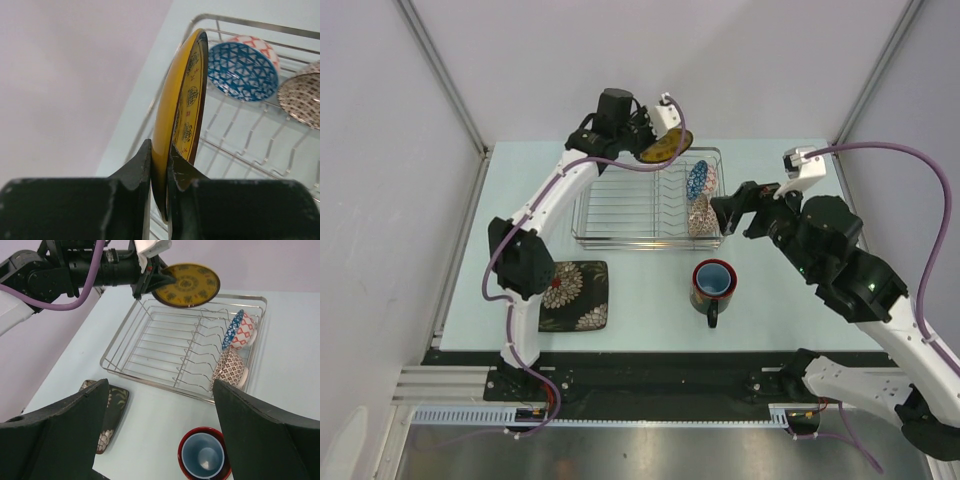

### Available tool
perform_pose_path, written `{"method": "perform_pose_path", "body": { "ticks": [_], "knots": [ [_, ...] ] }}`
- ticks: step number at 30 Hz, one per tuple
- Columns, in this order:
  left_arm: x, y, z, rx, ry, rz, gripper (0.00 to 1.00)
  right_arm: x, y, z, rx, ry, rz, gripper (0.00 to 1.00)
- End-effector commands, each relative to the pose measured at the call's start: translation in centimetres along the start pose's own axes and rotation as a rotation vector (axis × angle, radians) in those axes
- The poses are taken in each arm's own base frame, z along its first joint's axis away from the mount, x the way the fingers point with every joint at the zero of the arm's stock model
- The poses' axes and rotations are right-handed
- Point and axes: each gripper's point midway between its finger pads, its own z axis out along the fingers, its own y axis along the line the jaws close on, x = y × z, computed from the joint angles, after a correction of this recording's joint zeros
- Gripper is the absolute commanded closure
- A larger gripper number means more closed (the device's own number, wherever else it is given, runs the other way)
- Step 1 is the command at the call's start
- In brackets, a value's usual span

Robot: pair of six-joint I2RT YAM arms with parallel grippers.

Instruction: Load the mixed dishes into the dish rack

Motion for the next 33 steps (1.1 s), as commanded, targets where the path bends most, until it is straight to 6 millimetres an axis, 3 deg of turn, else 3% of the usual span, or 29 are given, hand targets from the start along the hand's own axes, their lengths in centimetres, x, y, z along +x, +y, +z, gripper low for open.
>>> {"method": "perform_pose_path", "body": {
  "ticks": [1, 13, 22, 33],
  "knots": [
    [-2.1, 2.5, 1.1, -0.082, -0.1, 0.13, 1.0, 1.6, -0.9, 1.1, 0.047, 0.047, 0.001, 0.11],
    [1.0, 0.4, 3.9, -0.017, -0.098, 0.315, 1.0, 3.2, -1.0, 3.6, 0.047, 0.104, 0.021, 0.12],
    [1.4, -0.1, 5.1, 0.012, -0.095, 0.334, 1.0, 3.7, -1.1, 3.7, 0.048, 0.112, 0.033, 0.14],
    [2.8, -3.3, 7.4, 0.09, -0.074, 0.341, 1.0, 3.8, -1.3, 3.7, 0.049, 0.114, 0.039, 0.16]
  ]
}}
